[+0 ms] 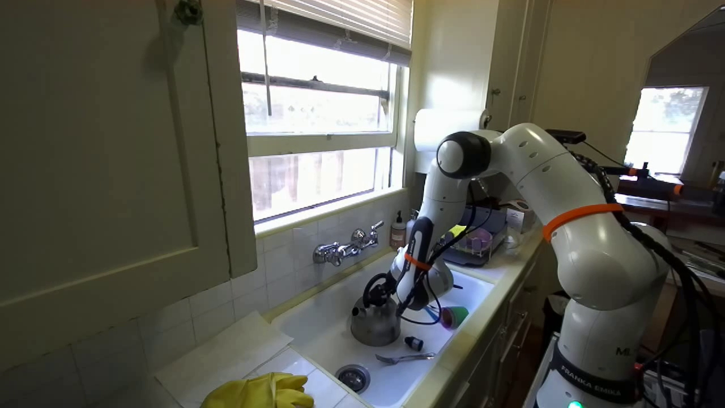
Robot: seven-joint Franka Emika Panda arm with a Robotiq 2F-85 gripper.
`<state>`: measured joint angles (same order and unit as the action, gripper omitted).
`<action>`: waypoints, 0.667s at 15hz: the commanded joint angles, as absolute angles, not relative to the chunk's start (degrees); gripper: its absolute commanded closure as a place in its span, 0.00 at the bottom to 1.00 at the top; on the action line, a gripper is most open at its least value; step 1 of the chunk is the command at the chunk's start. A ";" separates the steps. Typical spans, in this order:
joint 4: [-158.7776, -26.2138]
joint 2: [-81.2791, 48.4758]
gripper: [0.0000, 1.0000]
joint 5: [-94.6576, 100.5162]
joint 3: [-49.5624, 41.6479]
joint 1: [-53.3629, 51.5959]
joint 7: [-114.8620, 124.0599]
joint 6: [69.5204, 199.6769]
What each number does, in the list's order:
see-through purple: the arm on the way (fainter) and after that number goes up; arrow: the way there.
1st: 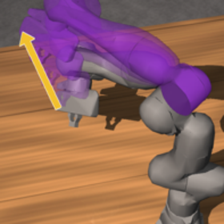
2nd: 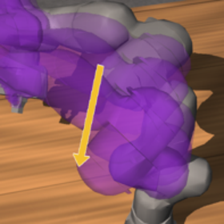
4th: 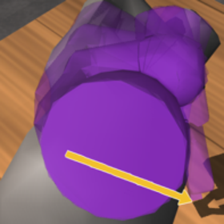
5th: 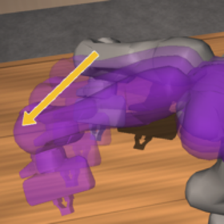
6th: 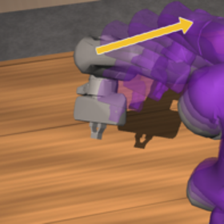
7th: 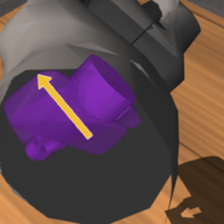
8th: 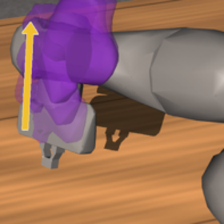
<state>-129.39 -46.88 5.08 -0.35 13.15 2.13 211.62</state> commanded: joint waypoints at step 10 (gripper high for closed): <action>-131.73 -43.65 0.23 5.18 0.89 14.07 3.10 205.06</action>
<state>-132.02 -43.94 5.07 0.31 13.49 2.24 207.62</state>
